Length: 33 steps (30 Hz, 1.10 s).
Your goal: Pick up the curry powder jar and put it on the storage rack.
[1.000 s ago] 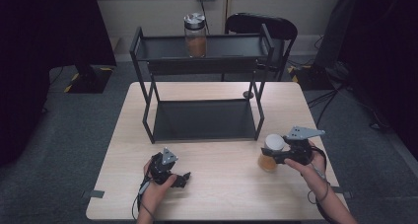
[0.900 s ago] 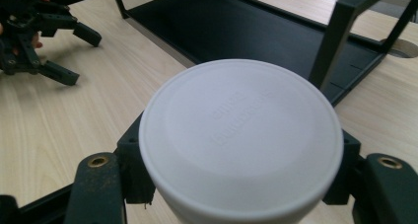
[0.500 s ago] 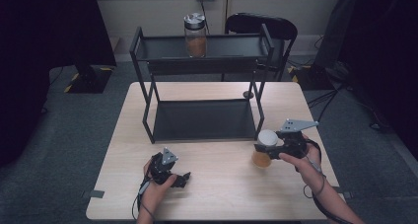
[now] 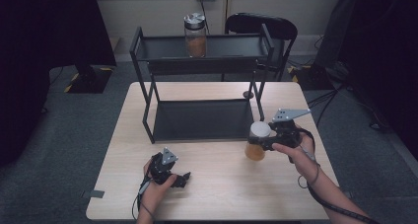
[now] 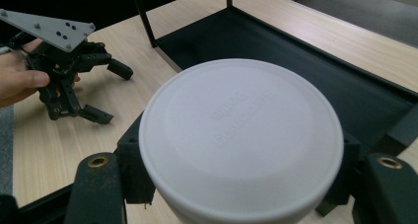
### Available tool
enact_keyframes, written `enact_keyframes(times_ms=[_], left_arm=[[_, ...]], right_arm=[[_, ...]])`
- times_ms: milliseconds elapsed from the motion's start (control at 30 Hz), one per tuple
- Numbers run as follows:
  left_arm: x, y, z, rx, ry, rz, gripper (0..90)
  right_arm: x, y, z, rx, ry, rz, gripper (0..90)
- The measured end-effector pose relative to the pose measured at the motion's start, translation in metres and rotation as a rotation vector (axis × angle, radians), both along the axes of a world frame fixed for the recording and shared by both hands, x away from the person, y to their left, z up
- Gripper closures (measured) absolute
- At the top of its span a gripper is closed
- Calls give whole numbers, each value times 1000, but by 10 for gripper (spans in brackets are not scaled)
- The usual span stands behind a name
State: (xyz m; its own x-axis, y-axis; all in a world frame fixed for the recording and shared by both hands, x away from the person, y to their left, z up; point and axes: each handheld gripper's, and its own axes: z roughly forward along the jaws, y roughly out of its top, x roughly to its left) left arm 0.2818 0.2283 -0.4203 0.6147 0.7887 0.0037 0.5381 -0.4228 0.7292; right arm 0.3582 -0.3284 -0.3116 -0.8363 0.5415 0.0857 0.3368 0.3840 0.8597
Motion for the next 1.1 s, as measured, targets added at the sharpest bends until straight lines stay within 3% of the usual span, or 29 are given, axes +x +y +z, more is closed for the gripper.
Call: enact_keyframes(times_ms=[1100], left_arm=[[0,0,0,0,0,0,0]], right_arm=[[38,41,68,3,-6,6,338]])
